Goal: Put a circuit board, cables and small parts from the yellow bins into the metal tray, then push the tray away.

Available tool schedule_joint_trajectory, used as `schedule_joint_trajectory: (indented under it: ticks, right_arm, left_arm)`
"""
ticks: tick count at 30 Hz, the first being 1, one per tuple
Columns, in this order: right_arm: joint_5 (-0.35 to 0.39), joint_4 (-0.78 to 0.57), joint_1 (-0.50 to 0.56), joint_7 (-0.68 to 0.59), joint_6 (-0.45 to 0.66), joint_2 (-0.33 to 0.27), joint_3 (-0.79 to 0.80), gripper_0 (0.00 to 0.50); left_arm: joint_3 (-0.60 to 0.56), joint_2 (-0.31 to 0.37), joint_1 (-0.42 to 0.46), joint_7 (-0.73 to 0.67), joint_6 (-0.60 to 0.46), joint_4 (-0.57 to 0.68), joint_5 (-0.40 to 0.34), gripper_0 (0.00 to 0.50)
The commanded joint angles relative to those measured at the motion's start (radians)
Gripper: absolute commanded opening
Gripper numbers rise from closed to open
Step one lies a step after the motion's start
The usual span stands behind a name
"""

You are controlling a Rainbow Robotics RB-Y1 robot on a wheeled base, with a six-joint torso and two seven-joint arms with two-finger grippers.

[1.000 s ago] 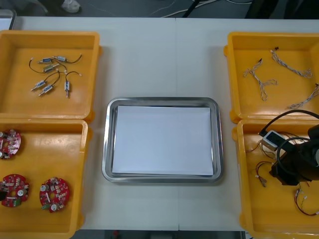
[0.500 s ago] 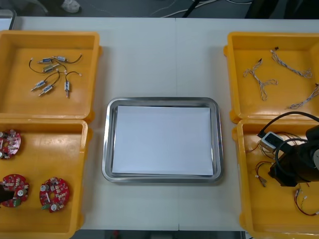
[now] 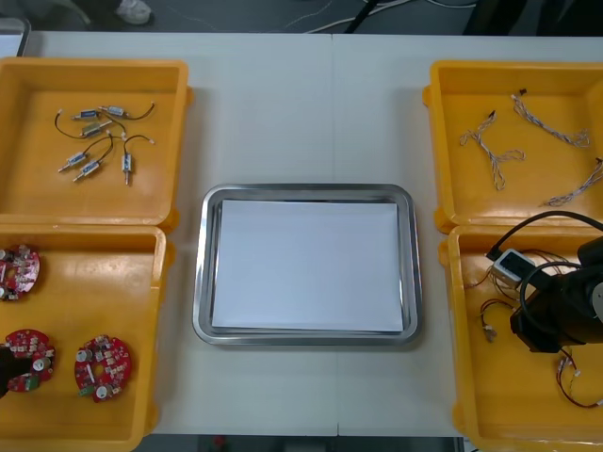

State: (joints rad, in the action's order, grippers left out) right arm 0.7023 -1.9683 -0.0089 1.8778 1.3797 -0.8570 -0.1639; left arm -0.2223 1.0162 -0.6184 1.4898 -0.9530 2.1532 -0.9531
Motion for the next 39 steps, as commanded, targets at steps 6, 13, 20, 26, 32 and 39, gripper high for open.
schedule_joint_trajectory:
  ticks: [6,13,20,26,32,39]
  right_arm:
    - [0.003,-0.006,0.020,0.055,-0.019,0.012,-0.002,0.000]
    - [0.034,-0.018,0.020,0.072,-0.001,0.012,0.058,0.000]
    - [0.086,-0.057,0.021,0.076,0.091,0.012,0.133,0.000]
    - [0.145,-0.078,0.023,0.083,0.147,0.012,0.185,0.000]
    - [0.160,-0.115,0.023,0.083,0.193,0.026,0.244,0.000]
    - [0.181,-0.182,0.023,0.076,0.309,0.078,0.371,0.000]
  left_arm:
    - [0.008,-0.056,-0.052,0.041,0.014,-0.001,0.037,0.500]
    - [0.017,-0.056,-0.072,0.056,0.023,-0.001,0.051,0.500]
    - [0.043,-0.056,-0.052,0.050,0.017,-0.006,0.069,0.500]
    - [0.063,-0.056,-0.032,0.043,0.017,-0.013,0.089,0.500]
    - [0.083,-0.056,-0.015,0.033,0.017,-0.016,0.103,0.500]
    - [0.093,-0.057,0.009,0.020,0.017,-0.030,0.120,0.500]
